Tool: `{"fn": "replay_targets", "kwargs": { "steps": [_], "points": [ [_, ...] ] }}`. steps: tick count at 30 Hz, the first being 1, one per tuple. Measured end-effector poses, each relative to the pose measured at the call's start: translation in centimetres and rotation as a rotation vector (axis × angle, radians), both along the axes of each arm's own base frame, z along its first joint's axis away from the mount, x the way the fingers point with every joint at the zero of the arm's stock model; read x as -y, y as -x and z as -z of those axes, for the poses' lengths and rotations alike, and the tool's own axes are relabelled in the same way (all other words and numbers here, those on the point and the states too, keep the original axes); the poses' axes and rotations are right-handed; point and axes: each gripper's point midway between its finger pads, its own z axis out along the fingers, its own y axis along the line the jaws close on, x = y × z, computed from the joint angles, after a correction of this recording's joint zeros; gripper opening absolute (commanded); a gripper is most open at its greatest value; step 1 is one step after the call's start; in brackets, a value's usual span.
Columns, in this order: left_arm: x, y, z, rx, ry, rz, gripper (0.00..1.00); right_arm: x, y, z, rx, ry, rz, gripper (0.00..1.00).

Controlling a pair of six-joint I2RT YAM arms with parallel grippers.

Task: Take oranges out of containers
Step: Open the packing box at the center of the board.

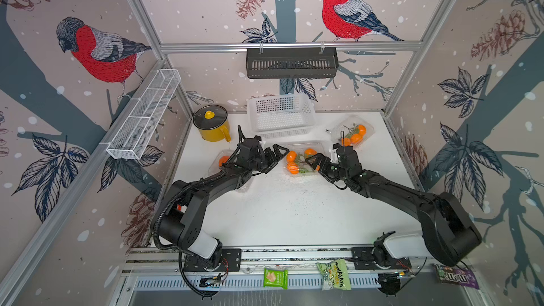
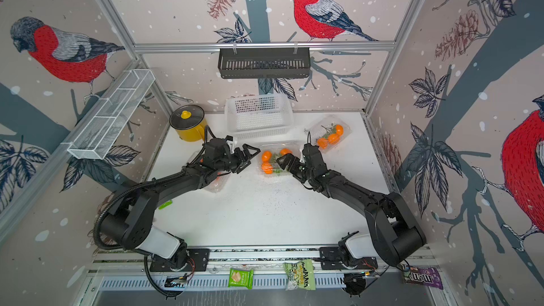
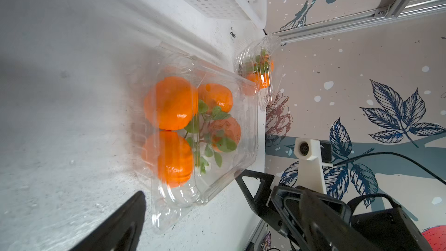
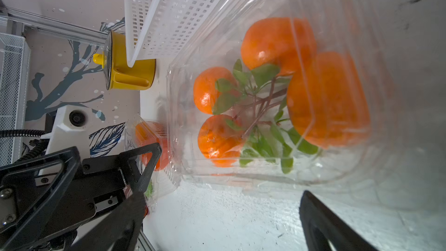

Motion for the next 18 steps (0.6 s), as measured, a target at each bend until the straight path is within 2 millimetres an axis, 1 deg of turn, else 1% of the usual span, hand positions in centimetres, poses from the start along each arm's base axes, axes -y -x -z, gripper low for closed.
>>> {"fn": "replay_targets", "kwargs": {
  "steps": [5,11,14,18],
  "points": [
    [-0.02,0.02,-0.27,0.006,0.002,0.0,0.98,0.09,0.07,0.26,-0.002,-0.016,0.003,1.0],
    [0.0,0.01,-0.09,0.003,0.001,0.0,0.98,0.54,0.52,0.45,-0.007,-0.032,0.017,1.0],
    [0.01,0.01,0.09,-0.002,-0.001,0.001,0.98,0.86,0.18,0.3,-0.004,-0.046,0.031,1.0],
    [0.0,0.02,0.09,-0.002,-0.001,0.0,0.98,0.71,-0.06,0.0,0.002,-0.064,0.033,1.0]
  ]
}}
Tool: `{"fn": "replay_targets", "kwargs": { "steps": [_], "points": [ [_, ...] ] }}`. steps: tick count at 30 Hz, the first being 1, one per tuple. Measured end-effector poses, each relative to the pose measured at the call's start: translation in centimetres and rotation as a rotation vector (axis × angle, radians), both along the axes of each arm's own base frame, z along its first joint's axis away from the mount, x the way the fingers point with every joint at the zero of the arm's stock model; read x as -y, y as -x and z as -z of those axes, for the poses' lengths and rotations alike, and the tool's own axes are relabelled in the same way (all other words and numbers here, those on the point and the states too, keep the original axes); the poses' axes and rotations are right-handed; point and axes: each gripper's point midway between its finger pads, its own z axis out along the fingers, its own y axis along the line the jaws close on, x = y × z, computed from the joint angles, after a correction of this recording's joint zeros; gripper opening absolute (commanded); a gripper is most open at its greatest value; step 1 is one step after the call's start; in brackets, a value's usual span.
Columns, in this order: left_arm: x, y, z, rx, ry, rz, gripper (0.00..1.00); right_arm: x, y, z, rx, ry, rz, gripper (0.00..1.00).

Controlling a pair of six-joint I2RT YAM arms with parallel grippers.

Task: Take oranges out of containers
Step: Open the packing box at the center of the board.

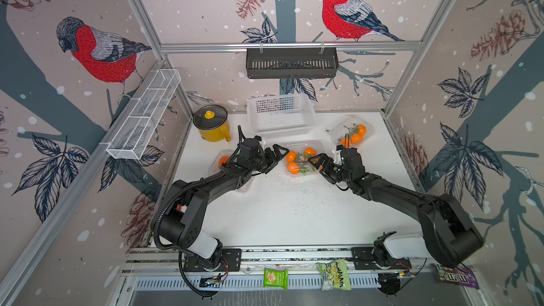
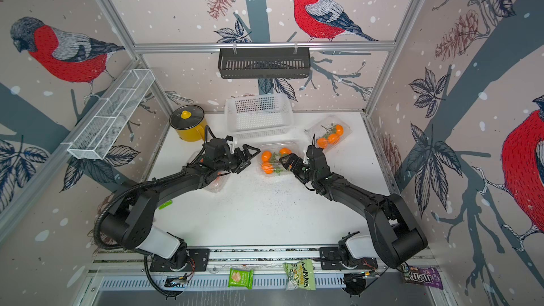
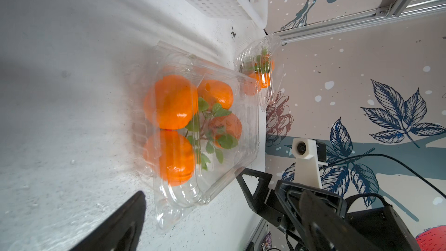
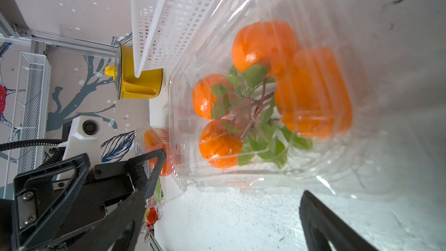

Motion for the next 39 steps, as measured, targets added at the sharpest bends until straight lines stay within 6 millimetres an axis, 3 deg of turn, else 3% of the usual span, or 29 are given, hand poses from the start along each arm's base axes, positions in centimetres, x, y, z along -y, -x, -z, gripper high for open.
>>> {"fn": "replay_targets", "kwargs": {
  "steps": [20,35,39],
  "points": [
    [-0.1,0.2,-0.6,0.026,-0.003,0.007,0.98,0.4,-1.7,-0.3,0.001,-0.13,0.049,1.0],
    [0.0,0.0,-1.4,0.04,0.004,0.008,0.98,-0.4,-4.2,-5.7,0.177,-0.235,0.054,1.0],
    [-0.7,0.1,-3.7,0.089,0.031,-0.005,0.98,-1.3,-6.1,-7.8,0.225,-0.244,0.045,1.0]
  ]
}}
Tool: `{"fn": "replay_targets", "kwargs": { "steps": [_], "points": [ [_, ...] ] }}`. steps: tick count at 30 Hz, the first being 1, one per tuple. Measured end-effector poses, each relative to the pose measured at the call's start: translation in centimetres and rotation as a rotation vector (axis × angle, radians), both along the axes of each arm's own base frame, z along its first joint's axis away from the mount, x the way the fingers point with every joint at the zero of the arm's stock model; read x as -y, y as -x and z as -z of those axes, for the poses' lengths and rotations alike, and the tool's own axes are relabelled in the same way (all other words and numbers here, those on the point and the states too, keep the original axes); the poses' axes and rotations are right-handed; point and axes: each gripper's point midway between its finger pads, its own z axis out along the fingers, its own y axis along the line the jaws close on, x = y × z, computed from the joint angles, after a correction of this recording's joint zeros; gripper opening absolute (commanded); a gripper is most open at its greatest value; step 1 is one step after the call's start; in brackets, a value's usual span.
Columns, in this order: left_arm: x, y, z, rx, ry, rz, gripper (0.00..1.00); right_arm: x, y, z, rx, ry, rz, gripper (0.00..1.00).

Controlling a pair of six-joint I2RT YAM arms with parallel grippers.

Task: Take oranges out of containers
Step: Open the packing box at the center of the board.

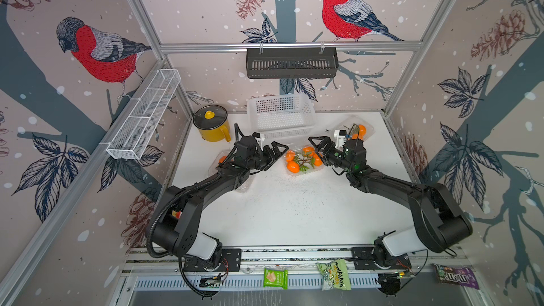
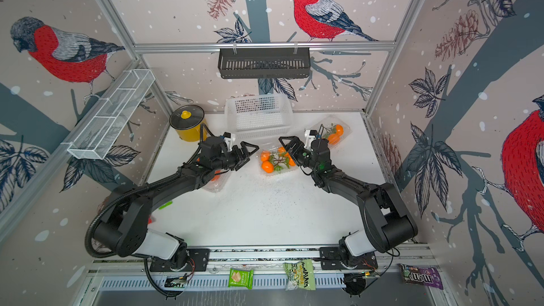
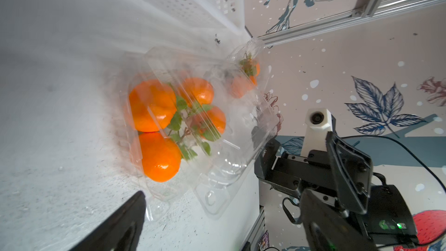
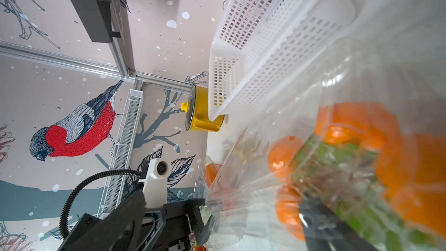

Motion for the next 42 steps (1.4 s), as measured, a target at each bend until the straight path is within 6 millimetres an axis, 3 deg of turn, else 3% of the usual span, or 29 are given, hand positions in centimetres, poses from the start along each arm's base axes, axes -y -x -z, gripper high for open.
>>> {"fn": "replay_targets", "kwargs": {
  "steps": [5,9,14,18,21,27,31,37,42],
  "points": [
    [-0.9,-0.1,-3.4,0.08,0.028,-0.031,0.98,-1.4,-3.3,-2.5,0.064,0.041,-0.016,1.0],
    [-0.4,-0.8,-3.0,0.071,0.029,-0.021,0.98,-2.3,-6.1,-3.4,0.091,0.085,-0.024,1.0],
    [1.1,-1.4,-1.1,0.013,0.068,0.003,0.98,-3.2,-9.7,-0.9,0.058,0.169,-0.031,1.0],
    [1.6,-2.8,-0.9,0.009,0.1,-0.017,0.98,-3.0,-11.5,2.5,-0.021,0.204,-0.025,1.0],
    [1.9,-3.8,-1.2,0.018,0.121,-0.029,0.98,-2.9,-12.0,3.5,-0.046,0.231,-0.037,1.0],
    [2.6,-6.4,-1.7,0.042,0.132,-0.054,0.98,-2.8,-9.9,0.5,0.02,0.315,-0.092,1.0],
    [3.2,-7.7,-0.9,0.027,0.13,-0.053,0.98,-0.9,-7.7,-0.7,0.045,0.378,-0.103,1.0],
    [3.6,-7.6,-1.3,0.03,0.132,-0.028,0.98,3.3,-3.6,3.0,-0.068,0.546,-0.077,0.93],
    [3.0,-6.3,-2.2,0.048,0.086,-0.011,0.98,3.3,-1.2,5.1,-0.102,0.757,-0.115,0.86]
  ]
}}
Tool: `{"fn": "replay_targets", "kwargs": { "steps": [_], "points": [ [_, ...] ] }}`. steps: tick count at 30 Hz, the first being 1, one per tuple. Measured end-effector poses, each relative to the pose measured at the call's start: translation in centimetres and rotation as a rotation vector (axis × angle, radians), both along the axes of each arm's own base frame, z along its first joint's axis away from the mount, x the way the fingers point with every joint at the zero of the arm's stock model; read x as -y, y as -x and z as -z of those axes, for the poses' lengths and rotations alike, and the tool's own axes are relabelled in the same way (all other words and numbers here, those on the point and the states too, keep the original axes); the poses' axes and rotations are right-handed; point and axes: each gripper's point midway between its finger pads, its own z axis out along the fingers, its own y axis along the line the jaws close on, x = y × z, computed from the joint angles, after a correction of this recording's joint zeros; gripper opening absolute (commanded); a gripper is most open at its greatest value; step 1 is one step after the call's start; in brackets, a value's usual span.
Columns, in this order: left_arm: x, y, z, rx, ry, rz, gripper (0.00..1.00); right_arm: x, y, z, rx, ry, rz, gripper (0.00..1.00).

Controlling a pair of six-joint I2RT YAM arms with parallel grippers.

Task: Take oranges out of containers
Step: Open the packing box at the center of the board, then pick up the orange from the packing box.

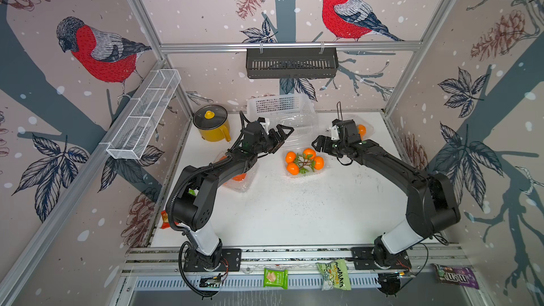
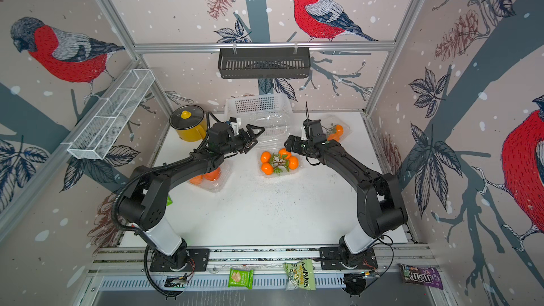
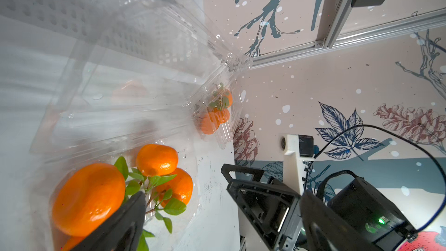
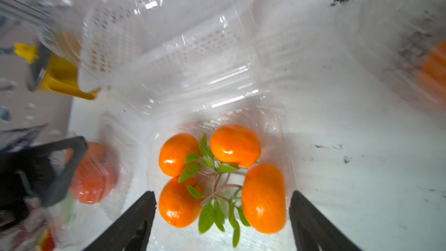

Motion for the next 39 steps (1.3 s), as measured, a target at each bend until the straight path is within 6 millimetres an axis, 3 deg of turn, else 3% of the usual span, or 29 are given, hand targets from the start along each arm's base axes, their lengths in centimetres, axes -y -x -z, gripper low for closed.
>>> {"fn": "replay_targets", "kwargs": {
  "steps": [3,8,13,16,19,23,27,30,35,39],
  "points": [
    [-0.6,1.2,0.9,-0.017,-0.037,0.008,0.98,-0.4,1.1,1.3,-0.005,0.116,-0.035,0.76],
    [-0.8,3.0,2.4,-0.053,-0.088,0.031,0.98,3.6,1.6,5.3,-0.074,0.247,0.035,0.61],
    [0.6,4.0,2.3,-0.043,-0.118,0.073,0.98,7.2,0.3,6.8,-0.099,0.255,0.124,0.49],
    [2.5,4.4,1.7,-0.021,-0.148,0.112,0.97,6.9,-0.3,8.4,-0.123,0.237,0.104,0.39],
    [4.0,4.3,1.5,0.001,-0.195,0.141,0.98,6.6,-0.2,9.8,-0.151,0.221,0.089,0.37],
    [4.4,4.0,3.2,-0.028,-0.274,0.156,0.96,6.7,0.6,10.5,-0.156,0.214,0.087,0.33],
    [4.5,4.7,5.0,-0.065,-0.33,0.191,0.96,7.3,2.3,10.1,-0.15,0.201,0.108,0.37],
    [4.7,5.3,5.8,-0.081,-0.352,0.213,0.95,7.9,3.5,8.7,-0.126,0.18,0.136,0.4],
    [5.4,5.3,5.9,-0.07,-0.393,0.243,0.91,7.2,2.1,4.5,-0.03,0.111,0.15,0.44],
    [6.2,5.0,5.7,-0.044,-0.426,0.259,0.9,5.5,1.0,4.0,-0.029,0.069,0.111,0.44]
  ]
}}
